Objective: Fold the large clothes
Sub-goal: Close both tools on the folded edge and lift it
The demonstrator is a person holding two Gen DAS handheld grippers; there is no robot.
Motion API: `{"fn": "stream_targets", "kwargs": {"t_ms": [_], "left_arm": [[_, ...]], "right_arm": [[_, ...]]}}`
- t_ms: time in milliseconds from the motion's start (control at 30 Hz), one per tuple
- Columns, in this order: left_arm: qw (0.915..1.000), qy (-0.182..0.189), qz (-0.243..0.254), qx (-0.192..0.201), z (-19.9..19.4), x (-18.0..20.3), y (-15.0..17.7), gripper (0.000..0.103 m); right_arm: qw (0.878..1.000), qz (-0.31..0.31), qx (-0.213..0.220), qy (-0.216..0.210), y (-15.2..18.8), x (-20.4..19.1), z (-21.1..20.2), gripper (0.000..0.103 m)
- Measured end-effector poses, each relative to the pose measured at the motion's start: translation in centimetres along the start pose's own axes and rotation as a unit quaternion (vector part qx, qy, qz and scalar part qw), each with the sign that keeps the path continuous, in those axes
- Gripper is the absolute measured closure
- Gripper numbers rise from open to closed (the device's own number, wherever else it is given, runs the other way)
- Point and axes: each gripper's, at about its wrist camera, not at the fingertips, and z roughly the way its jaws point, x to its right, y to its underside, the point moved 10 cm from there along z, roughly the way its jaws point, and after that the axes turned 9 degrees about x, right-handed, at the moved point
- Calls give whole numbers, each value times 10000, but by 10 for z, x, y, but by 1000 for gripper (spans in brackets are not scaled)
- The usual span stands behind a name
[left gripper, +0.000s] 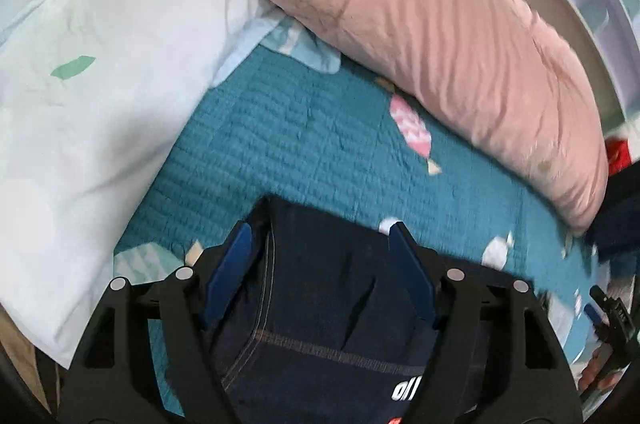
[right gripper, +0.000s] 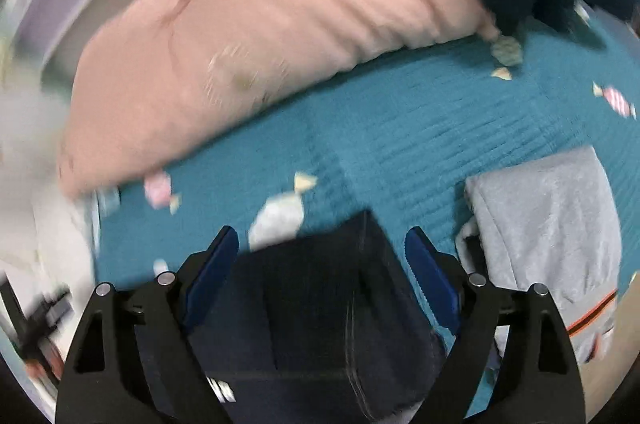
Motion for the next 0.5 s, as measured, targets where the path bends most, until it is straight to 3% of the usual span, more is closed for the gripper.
{"fn": "stream_targets", "kwargs": {"t_ms": [233, 300, 367, 467, 500], "left_arm": [[9952, -176, 947, -160, -14, 14, 68, 31], [9923, -60, 1211, -256, -18, 26, 91, 33], [9888, 122, 1439, -369, -22, 40, 116, 46], [9837, 454, 1597, -689, -26, 61, 157, 84], [9813, 522, 1681, -774, -27, 66, 171, 87]], "right_arm": [[9967, -650, -475, 78, 81, -15, -5, 22], [9954, -744, -609, -53, 104, -23, -7, 42], [9931, -725, -918, -95, 132, -31, -6, 76], [9903, -698, -1086, -503, 164, -55, -12, 90], [9896, -865, -1047, -479, 173, -64, -16, 91]]}}
